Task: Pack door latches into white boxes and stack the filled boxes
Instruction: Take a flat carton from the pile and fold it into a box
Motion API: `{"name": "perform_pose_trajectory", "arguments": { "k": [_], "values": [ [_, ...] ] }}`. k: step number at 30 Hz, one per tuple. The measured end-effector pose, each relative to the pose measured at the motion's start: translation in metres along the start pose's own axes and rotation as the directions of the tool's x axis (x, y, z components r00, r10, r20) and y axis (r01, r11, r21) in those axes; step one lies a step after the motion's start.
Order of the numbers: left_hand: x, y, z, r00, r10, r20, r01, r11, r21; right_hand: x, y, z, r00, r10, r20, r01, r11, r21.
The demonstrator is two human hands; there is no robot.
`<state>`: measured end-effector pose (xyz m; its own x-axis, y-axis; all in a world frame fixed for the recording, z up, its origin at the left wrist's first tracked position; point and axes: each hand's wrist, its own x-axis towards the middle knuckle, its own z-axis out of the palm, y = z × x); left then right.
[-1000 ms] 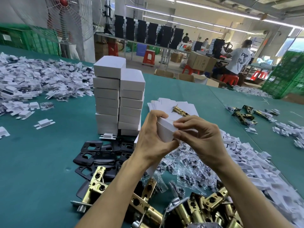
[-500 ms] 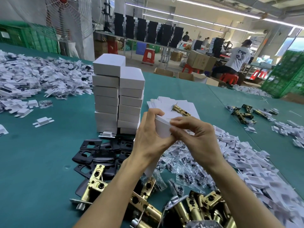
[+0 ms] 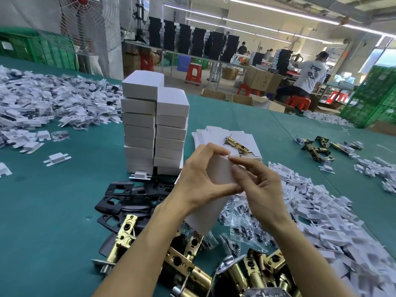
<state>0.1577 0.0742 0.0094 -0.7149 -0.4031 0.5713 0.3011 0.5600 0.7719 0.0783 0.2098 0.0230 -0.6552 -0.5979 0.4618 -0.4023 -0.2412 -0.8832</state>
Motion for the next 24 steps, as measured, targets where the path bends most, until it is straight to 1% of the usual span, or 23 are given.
{"name": "perform_pose_trajectory", "arguments": {
  "k": [1,3,5,7,11,14,16,18,20,22,24],
  "values": [
    [0.001,0.002,-0.003,1.000,-0.008,0.030,0.009,0.998,-0.056,0.001,-0.001,-0.002,1.000,-0.002,-0.025,0.003,1.000,0.026],
    [0.003,0.007,-0.007,0.995,-0.065,0.075,0.079,0.976,-0.201,0.004,-0.002,-0.008,0.999,0.002,-0.053,0.001,0.998,0.057],
    [0.005,0.012,-0.008,0.989,-0.129,0.078,0.147,0.937,-0.318,0.005,-0.001,-0.011,0.999,0.004,-0.049,-0.001,0.999,0.048],
    [0.006,0.013,-0.009,0.985,-0.158,0.073,0.173,0.919,-0.353,0.005,-0.001,-0.013,0.999,-0.015,-0.029,0.016,1.000,0.023],
    [0.007,0.015,-0.010,0.985,-0.142,0.093,0.167,0.908,-0.384,0.008,-0.001,-0.014,0.999,-0.040,0.015,0.041,0.999,-0.003],
    [0.006,0.014,-0.010,0.988,-0.130,0.078,0.150,0.910,-0.387,0.010,-0.004,-0.017,0.996,-0.058,0.065,0.062,0.997,-0.050],
    [0.006,0.013,-0.008,0.989,-0.130,0.070,0.147,0.910,-0.387,0.010,-0.006,-0.019,0.996,-0.043,0.082,0.047,0.997,-0.053],
    [0.006,0.015,-0.007,0.989,-0.132,0.061,0.146,0.912,-0.384,0.010,-0.006,-0.021,0.997,-0.017,0.075,0.021,0.999,-0.043],
    [0.007,0.015,-0.007,0.984,-0.160,0.071,0.175,0.915,-0.364,0.010,-0.006,-0.022,0.999,0.013,0.042,-0.012,1.000,-0.027],
    [0.007,0.013,-0.009,0.967,-0.229,0.114,0.252,0.927,-0.277,0.011,-0.004,-0.023,0.997,0.066,-0.032,-0.065,0.997,0.037],
    [0.006,0.010,-0.011,0.951,-0.290,0.109,0.300,0.950,-0.084,0.012,-0.003,-0.024,0.987,0.120,-0.111,-0.103,0.984,0.148]
  ]
}}
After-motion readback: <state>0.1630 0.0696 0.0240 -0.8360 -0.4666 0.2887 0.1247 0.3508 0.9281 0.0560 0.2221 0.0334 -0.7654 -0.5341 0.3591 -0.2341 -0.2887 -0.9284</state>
